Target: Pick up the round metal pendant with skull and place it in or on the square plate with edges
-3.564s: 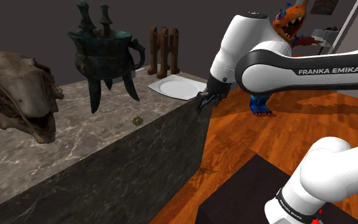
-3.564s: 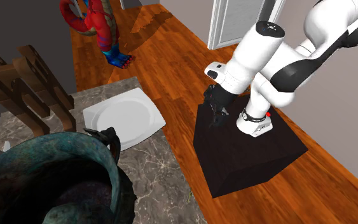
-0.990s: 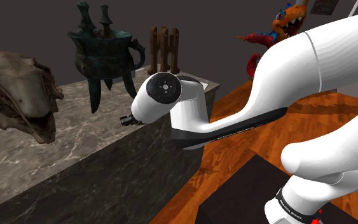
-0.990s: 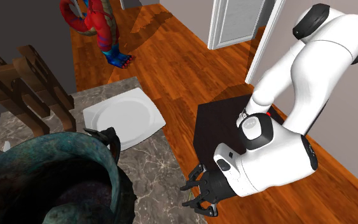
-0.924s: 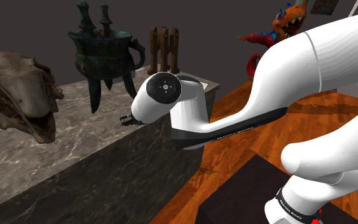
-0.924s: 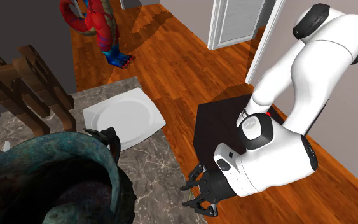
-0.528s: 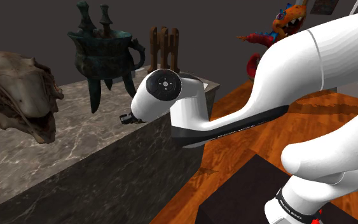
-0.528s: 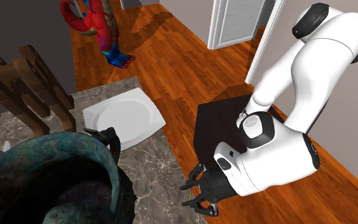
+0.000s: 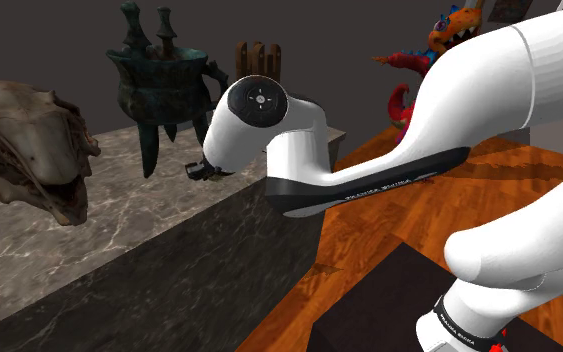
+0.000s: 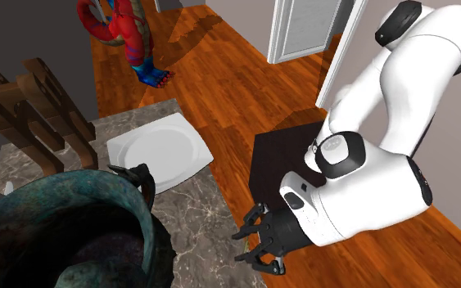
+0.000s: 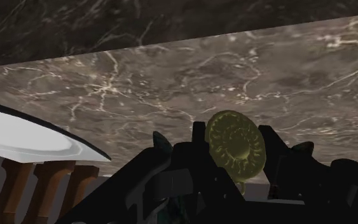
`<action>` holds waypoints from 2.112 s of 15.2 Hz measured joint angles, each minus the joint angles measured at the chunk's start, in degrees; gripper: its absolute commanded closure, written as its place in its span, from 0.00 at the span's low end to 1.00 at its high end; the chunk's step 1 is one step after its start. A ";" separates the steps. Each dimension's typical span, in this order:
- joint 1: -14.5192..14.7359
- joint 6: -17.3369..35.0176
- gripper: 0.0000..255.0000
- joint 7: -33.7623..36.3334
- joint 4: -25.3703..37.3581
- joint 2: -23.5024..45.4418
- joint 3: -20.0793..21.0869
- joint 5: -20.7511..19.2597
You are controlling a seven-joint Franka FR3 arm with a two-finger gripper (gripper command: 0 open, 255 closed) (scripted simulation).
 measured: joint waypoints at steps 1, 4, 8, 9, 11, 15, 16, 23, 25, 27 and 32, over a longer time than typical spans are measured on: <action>0.90 -0.48 1.00 -0.57 0.36 -0.03 -0.92 0.41; 3.66 -1.97 1.00 -2.66 1.56 -0.24 -3.95 1.92; 6.05 -4.12 1.00 -5.05 3.54 -0.50 -6.49 3.73; 6.31 -4.49 1.00 -5.35 3.88 -0.54 -6.72 3.98; 8.00 -3.13 1.00 -7.33 2.70 -1.02 -10.17 4.96; 10.01 0.85 1.00 -12.47 -0.11 -1.45 -17.32 6.74; 9.69 1.89 1.00 -13.18 -0.61 -1.06 -18.11 6.53; 10.05 8.24 1.00 -22.90 -3.42 0.38 -27.80 8.88; 9.19 9.75 1.00 -25.35 -3.18 1.98 -29.63 8.68; 8.02 11.15 1.00 -27.00 -2.73 3.86 -30.78 7.94; 6.52 13.69 1.00 -33.78 -1.05 7.60 -35.02 8.95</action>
